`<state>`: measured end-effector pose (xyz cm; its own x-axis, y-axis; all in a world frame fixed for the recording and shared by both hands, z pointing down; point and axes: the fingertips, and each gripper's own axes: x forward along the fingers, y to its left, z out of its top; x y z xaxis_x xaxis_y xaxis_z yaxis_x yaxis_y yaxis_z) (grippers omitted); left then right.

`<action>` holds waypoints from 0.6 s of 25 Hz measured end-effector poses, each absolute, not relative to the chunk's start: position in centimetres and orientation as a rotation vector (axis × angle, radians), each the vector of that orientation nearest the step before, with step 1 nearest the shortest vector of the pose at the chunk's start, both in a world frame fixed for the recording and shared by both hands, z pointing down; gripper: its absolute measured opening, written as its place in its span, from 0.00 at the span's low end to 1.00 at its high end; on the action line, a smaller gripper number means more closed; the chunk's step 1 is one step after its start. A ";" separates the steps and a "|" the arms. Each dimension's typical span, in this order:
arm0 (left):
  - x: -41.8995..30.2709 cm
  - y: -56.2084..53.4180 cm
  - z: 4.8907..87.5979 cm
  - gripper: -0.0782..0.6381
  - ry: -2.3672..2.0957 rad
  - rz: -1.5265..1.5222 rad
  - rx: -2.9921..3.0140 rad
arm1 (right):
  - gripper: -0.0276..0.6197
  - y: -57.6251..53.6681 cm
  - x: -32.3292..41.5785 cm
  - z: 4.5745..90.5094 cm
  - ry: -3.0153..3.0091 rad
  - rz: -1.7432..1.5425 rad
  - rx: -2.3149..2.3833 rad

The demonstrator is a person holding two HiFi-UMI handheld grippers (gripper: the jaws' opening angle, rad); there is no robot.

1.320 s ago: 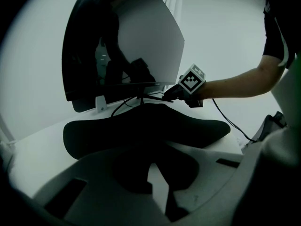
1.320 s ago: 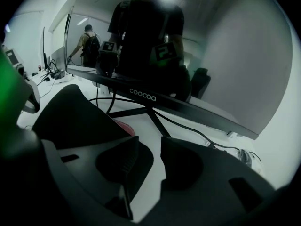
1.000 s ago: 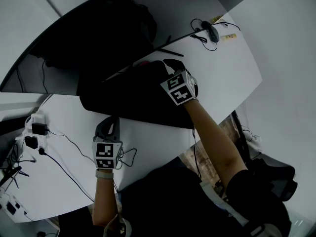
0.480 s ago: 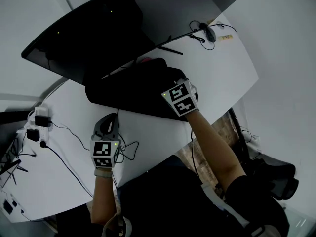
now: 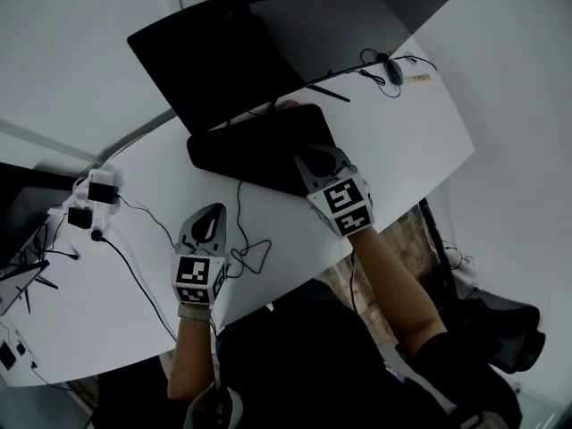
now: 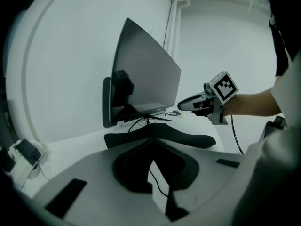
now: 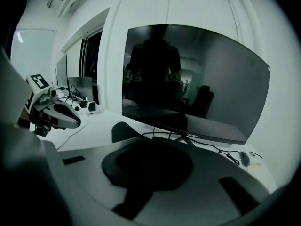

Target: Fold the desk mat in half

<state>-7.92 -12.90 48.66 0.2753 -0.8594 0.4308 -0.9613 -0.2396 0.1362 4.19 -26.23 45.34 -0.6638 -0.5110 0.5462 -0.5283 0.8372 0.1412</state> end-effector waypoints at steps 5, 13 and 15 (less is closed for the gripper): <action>-9.8 -9.9 45.3 0.11 -1.714 0.327 2.212 | 0.11 -21.5 2.0 42.6 -2.501 0.030 0.740; -13.1 -4.1 41.0 0.11 -1.829 0.272 2.219 | 0.11 -13.1 -2.2 38.0 -2.658 0.013 0.670; -14.1 -2.7 39.9 0.11 -1.856 0.263 2.213 | 0.11 -11.1 -3.4 36.9 -2.686 -0.008 0.646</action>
